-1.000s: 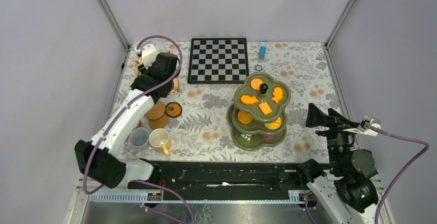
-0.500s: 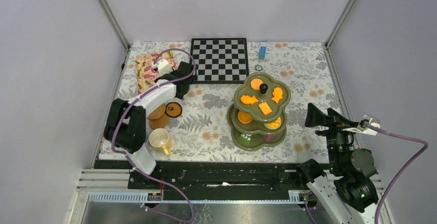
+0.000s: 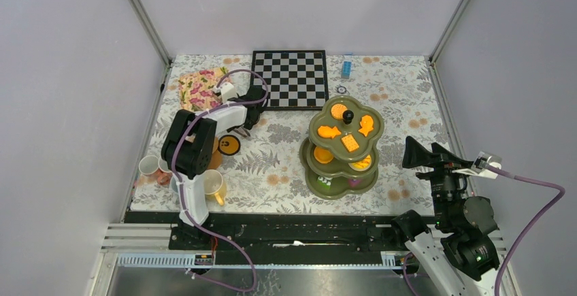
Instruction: Serve the afternoon tea
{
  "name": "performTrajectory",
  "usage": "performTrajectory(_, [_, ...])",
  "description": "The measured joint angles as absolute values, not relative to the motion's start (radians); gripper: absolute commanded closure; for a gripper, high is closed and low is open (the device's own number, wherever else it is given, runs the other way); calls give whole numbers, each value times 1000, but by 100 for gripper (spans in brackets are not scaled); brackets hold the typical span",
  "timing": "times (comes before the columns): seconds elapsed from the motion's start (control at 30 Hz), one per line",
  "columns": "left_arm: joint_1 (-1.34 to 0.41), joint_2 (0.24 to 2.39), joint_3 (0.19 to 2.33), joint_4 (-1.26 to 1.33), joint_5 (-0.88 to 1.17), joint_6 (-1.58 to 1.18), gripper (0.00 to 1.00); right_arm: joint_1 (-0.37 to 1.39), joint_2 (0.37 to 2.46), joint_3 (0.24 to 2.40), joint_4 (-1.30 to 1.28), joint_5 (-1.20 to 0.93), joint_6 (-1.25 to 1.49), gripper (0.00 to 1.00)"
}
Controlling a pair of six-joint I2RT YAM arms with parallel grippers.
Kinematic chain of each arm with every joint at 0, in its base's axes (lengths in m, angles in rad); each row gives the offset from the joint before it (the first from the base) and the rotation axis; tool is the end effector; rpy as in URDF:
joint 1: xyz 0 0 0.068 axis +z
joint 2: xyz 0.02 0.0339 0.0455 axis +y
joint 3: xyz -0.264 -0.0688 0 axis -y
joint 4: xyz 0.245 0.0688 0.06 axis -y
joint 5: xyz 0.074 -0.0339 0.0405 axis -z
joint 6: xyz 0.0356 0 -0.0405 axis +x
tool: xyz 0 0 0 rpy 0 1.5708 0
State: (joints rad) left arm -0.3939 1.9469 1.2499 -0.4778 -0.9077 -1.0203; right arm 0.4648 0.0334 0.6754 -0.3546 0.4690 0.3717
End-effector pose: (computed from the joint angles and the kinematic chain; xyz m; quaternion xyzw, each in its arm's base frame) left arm 0.3620 -0.1201 0.1593 -0.3536 0.8118 0.2120 0.4137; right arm 0.0232 -0.0064 0.3471 0.1588 0.5902 0.1894 0.7685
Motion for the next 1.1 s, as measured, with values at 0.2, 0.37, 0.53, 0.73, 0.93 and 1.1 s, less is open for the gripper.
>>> performTrajectory(0.2, [-384,1983,1315,-477,-914,-1017,39,465,33,675,-356,469,372,2])
performTrajectory(0.37, [-378,1986,1344,-479,-915,-1002,35,465,33,673,-359,469,372,2])
performTrajectory(0.53, [-353,2019,1391,-479,-907,-986,24,465,33,673,-363,469,372,2])
performTrajectory(0.73, [-337,2030,1394,-500,-876,-962,8,465,33,673,-363,469,371,2])
performTrajectory(0.93, [-339,1937,1340,-524,-799,-931,1,465,34,673,-363,469,371,2])
performTrajectory(1.1, [-344,1718,1208,-548,-764,-932,10,465,36,667,-357,461,371,2])
